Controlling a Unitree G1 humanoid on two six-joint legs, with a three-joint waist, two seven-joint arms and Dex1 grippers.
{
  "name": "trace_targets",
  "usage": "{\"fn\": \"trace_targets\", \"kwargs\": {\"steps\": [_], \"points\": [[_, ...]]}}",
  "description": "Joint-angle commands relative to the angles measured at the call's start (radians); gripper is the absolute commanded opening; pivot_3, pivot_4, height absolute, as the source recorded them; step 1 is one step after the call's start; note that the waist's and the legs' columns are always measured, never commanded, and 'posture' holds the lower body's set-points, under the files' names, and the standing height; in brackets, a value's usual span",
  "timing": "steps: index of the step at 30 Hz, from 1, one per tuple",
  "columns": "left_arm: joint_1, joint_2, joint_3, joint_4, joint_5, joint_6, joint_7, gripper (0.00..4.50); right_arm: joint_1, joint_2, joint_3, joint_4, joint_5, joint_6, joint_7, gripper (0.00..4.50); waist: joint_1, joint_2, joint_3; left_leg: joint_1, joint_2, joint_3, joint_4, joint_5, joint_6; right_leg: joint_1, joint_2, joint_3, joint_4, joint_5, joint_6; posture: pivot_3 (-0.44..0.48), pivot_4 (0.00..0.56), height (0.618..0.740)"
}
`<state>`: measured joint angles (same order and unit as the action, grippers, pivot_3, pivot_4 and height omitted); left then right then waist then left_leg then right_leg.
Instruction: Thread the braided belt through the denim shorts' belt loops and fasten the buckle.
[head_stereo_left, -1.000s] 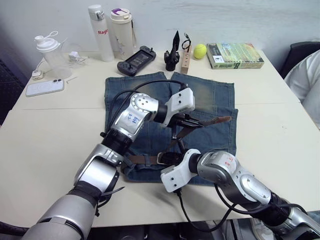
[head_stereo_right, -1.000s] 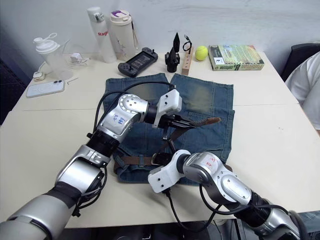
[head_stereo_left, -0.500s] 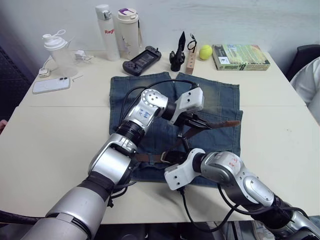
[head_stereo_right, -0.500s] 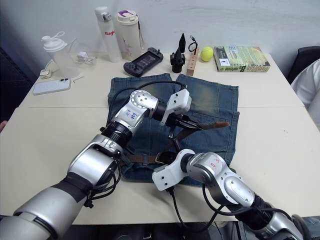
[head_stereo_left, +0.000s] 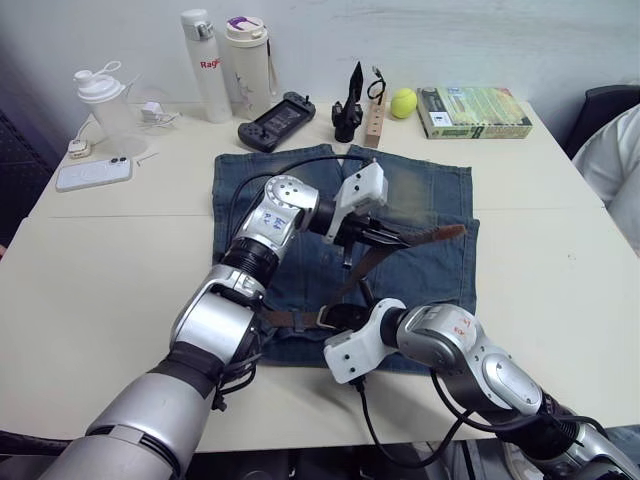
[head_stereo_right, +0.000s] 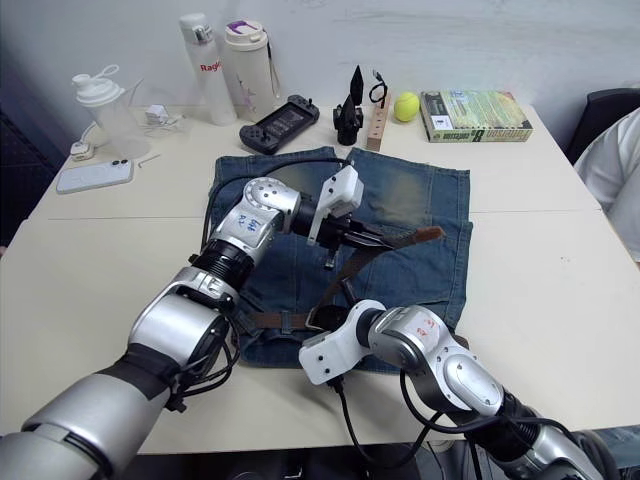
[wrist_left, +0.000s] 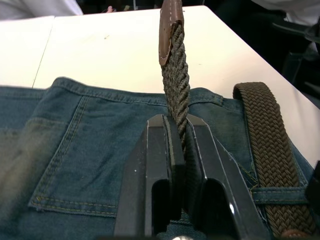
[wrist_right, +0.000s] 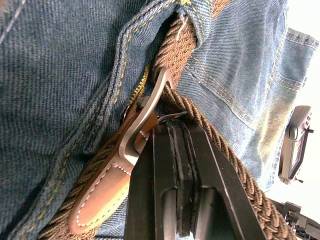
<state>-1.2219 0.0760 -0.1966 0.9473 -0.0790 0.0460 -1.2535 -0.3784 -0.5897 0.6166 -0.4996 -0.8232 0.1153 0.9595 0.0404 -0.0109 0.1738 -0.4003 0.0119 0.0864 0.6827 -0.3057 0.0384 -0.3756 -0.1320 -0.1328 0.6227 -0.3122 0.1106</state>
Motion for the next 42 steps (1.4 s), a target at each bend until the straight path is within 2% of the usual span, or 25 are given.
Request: {"fn": "trace_targets", "kwargs": {"steps": [1, 15, 18, 22, 25, 31, 36, 42], "points": [[-0.114, -0.075, 0.046, -0.039, -0.041, -0.038, 0.045, 0.00, 0.072, -0.012, 0.139, 0.092, 0.062, -0.080, 0.144, 0.01, 0.000, 0.000, 0.000, 0.000, 0.000, 0.000, 0.000, 0.000, 0.000, 0.000, 0.000, 0.000, 0.000, 0.000, 0.000, 0.000, 0.150, 0.720], [-0.307, -0.294, 0.063, 0.103, -0.038, -0.125, 0.072, 0.00, 0.052, 0.005, 0.126, 0.108, 0.083, -0.145, 0.192, 0.01, 0.010, 0.000, 0.000, 0.000, -0.001, 0.001, 0.000, 0.000, 0.001, 0.000, 0.000, 0.000, -0.001, 0.000, 0.000, 0.000, 0.150, 0.720], [-0.308, -0.309, 0.068, 0.096, -0.044, -0.130, 0.058, 0.00, 0.053, 0.009, 0.121, 0.107, 0.083, -0.145, 0.201, 0.01, 0.006, 0.001, -0.001, 0.000, 0.000, 0.001, 0.000, 0.000, 0.000, 0.000, 0.000, 0.000, -0.001, 0.000, 0.000, 0.000, 0.150, 0.720], [-0.270, -0.274, 0.065, 0.078, -0.034, -0.133, 0.047, 0.00, 0.061, 0.021, 0.107, 0.106, 0.084, -0.124, 0.211, 0.01, 0.005, 0.002, -0.001, 0.000, 0.000, 0.001, 0.000, 0.000, 0.001, 0.000, 0.000, 0.000, -0.001, 0.000, 0.000, 0.000, 0.150, 0.720], [-0.161, -0.148, 0.057, -0.007, -0.003, -0.133, 0.043, 0.00, 0.071, 0.053, 0.043, 0.113, 0.076, -0.051, 0.169, 0.01, -0.008, 0.003, -0.001, 0.001, 0.000, 0.001, 0.000, -0.001, 0.001, 0.000, 0.000, 0.000, -0.001, 0.000, 0.000, 0.000, 0.150, 0.720], [0.093, 0.090, 0.069, -0.327, 0.002, -0.004, 0.079, 0.00, 0.092, 0.119, -0.098, 0.091, 0.086, 0.062, 0.073, 0.01, -0.016, 0.004, -0.001, 0.001, 0.001, 0.000, -0.001, 0.000, 0.000, -0.001, 0.000, 0.000, 0.002, -0.001, -0.002, 0.000, 0.150, 0.720], [0.286, 0.209, 0.077, -0.580, 0.013, 0.097, 0.153, 0.00, 0.147, 0.176, -0.199, 0.049, 0.146, 0.153, -0.007, 0.01, -0.017, 0.004, -0.001, 0.000, 0.000, -0.003, 0.000, -0.001, 0.000, 0.000, 0.000, 0.000, 0.002, -0.001, -0.001, 0.000, 0.150, 0.720], [0.518, 0.366, 0.081, -0.846, 0.018, 0.145, 0.172, 0.00, 0.169, 0.282, -0.277, -0.044, 0.246, 0.361, -0.015, 0.01, -0.021, 0.005, 0.000, -0.001, 0.001, -0.004, 0.000, -0.001, -0.002, -0.001, 0.001, 0.000, 0.003, -0.001, -0.002, 0.000, 0.150, 0.720]]}}
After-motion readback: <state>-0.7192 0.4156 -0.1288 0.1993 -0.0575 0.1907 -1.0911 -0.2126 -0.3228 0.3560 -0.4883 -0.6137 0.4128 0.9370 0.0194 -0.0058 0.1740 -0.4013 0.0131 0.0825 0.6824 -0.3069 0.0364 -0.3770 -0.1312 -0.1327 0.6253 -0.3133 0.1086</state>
